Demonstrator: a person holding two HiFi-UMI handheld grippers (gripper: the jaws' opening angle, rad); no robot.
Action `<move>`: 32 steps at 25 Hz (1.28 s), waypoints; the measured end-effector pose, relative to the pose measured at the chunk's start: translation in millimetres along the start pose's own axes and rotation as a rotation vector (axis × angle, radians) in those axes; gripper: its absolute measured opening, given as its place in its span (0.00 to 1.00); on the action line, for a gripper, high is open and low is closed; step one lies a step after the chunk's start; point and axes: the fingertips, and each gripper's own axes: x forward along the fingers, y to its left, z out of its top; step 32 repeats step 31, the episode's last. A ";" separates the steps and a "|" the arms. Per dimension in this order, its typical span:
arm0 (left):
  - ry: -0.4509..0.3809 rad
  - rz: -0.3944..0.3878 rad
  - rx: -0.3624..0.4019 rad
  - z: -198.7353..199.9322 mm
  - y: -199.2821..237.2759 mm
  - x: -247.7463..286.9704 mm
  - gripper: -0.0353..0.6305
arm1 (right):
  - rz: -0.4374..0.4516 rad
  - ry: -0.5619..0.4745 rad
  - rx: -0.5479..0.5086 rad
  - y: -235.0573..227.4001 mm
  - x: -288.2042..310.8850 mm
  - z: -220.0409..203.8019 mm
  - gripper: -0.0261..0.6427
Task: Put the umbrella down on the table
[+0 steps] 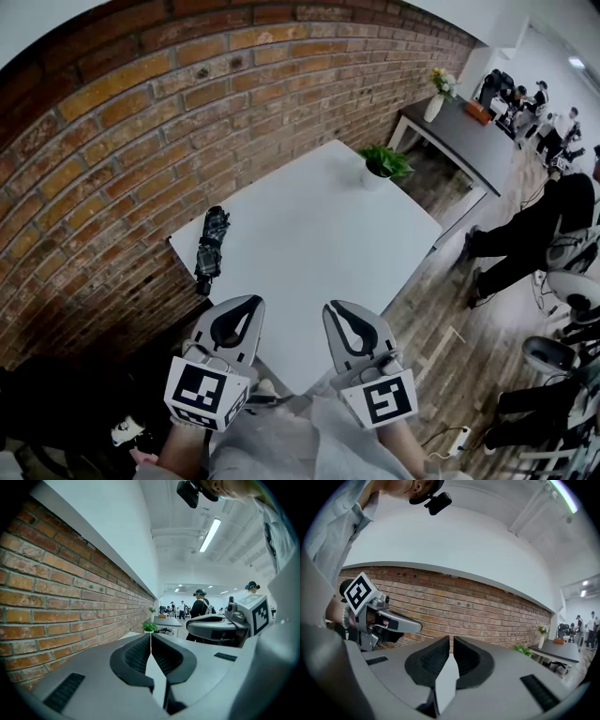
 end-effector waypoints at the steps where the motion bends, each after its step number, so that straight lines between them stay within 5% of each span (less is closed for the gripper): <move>1: 0.001 0.000 0.001 0.2 -0.1 0.3 0.09 | -0.001 0.000 0.000 -0.7 0.1 0.0 0.12; 32: 0.012 -0.009 -0.019 -6.4 -0.3 -0.9 0.09 | -0.005 0.002 -0.010 5.9 1.6 -3.2 0.12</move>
